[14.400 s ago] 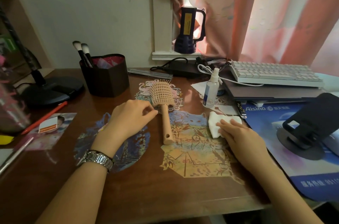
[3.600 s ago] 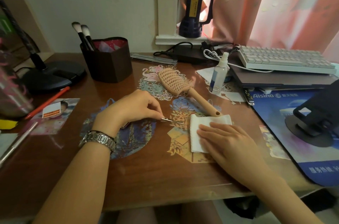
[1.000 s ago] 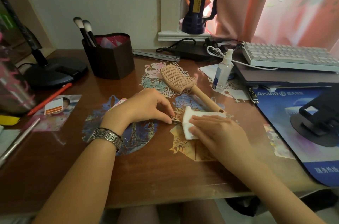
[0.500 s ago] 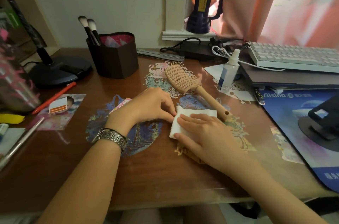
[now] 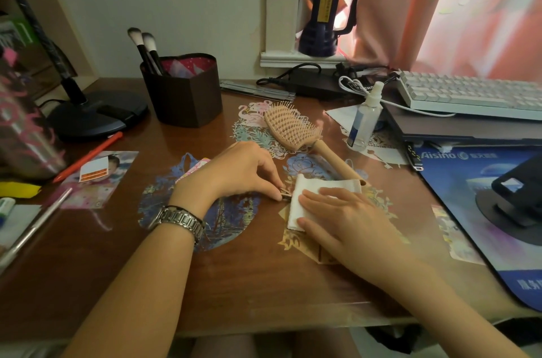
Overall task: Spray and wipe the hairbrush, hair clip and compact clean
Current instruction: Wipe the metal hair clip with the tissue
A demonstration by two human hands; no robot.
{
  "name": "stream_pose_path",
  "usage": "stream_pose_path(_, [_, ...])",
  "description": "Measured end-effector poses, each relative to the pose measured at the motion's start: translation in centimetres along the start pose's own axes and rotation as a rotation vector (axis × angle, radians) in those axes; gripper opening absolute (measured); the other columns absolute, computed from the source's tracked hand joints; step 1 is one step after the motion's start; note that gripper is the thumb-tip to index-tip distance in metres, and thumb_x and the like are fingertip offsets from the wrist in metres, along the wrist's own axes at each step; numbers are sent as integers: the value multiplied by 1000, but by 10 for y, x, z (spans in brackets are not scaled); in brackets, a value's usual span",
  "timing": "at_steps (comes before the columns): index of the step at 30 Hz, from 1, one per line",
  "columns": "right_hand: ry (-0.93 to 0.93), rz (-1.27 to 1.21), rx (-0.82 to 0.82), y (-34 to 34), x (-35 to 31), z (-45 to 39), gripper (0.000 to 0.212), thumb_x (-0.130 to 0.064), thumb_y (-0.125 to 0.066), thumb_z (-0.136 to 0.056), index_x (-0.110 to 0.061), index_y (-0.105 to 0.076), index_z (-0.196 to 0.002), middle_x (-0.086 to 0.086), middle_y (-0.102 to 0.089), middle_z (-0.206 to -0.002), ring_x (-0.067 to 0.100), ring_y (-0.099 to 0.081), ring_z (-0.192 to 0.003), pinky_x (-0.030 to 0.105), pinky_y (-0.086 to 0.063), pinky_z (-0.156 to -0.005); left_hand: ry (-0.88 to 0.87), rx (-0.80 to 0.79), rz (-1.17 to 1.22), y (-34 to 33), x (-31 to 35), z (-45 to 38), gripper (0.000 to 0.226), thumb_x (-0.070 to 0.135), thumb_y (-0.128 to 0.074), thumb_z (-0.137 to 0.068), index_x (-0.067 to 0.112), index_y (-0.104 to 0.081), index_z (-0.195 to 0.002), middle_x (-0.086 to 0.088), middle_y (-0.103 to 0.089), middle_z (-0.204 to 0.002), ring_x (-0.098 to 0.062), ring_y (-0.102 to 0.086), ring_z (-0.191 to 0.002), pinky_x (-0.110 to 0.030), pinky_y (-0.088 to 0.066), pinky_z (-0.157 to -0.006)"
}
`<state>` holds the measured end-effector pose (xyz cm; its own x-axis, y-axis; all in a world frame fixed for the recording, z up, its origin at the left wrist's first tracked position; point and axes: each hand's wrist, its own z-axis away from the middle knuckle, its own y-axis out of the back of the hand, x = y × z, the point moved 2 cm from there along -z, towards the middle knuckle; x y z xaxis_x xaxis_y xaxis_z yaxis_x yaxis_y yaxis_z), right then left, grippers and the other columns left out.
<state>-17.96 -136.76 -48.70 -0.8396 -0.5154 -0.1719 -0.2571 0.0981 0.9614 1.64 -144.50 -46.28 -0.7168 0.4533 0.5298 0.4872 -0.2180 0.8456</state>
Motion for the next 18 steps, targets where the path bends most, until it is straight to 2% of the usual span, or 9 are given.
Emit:
stream_pose_path(6, [41, 35, 28, -3, -11, -14, 46, -50, -39, -90, -24, -62, -120, -9, -65, -121, 15, -59, -112, 36, -49, -86, 1, -1, -10, 1, -1, 1, 12, 38, -82, -67, 35, -76, -77, 13, -70, -86, -4, -58, -89, -36, -49, -86])
stream_pose_path(15, [17, 16, -35, -3, 11, 6, 55, -60, -31, -89, -31, -52, -131, -16, -53, -134, 8, -46, -126, 30, -34, -103, 9, -9, -5, 1, 0, 1, 17, 41, -83, -64, 34, -77, -78, 14, -70, -86, -5, -59, -89, -38, -48, -86])
stream_pose_path(18, [-4, 17, -16, 0, 19, 16, 55, -62, -31, -89, -33, -54, -129, -18, -54, -132, 5, -45, -126, 26, -31, -103, 16, -16, -1, 2, 1, 1, 18, 41, -83, -65, 34, -78, -80, 14, -70, -87, -6, -60, -91, -38, -49, -87])
